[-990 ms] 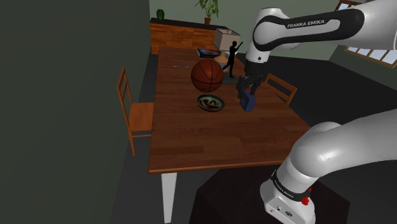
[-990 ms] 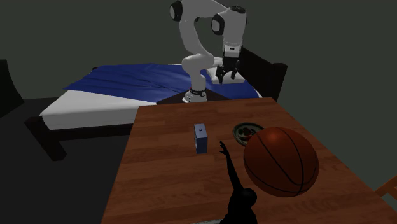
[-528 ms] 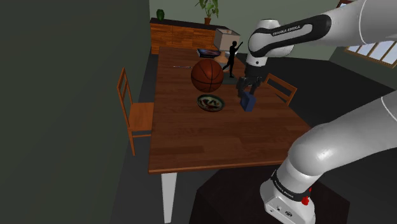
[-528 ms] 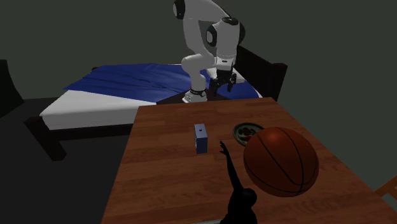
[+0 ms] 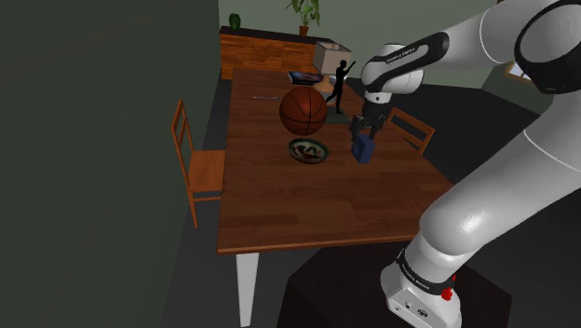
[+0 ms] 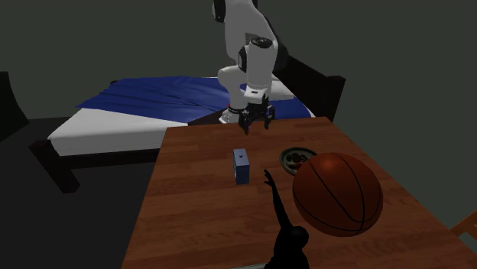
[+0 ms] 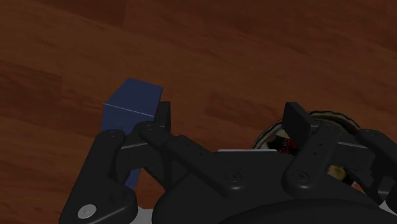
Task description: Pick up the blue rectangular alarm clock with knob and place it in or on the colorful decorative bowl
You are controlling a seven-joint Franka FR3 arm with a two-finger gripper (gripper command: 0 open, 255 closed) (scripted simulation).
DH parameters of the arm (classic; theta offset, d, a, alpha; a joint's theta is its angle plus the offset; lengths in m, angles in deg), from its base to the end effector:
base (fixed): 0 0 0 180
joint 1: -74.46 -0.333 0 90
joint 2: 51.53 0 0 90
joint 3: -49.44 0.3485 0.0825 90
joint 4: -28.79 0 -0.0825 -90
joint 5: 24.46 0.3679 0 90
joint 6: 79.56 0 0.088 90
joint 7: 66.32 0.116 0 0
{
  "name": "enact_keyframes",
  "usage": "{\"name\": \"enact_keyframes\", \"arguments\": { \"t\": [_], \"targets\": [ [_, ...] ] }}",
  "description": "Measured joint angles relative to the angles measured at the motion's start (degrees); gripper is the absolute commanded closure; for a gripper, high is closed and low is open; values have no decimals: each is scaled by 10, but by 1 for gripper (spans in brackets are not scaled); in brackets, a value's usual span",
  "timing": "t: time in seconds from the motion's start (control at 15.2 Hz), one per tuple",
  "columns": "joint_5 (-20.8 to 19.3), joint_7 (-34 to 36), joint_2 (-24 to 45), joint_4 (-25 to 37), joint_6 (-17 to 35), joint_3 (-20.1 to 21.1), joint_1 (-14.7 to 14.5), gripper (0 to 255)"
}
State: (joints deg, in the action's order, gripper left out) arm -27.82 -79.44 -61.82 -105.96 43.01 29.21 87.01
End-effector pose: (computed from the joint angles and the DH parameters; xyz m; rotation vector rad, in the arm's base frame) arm 0.3784 -0.2513 0.4264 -3.0766 0.4711 0.0535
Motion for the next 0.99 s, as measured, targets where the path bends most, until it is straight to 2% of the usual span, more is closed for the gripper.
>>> {"name": "enact_keyframes", "arguments": {
  "t": [0.59, 0.99],
  "targets": [
    [71, -67, 154, 98, 71, -49, 38, 0],
    [94, -83, 190, 97, 107, -47, 44, 0]
  ]
}}
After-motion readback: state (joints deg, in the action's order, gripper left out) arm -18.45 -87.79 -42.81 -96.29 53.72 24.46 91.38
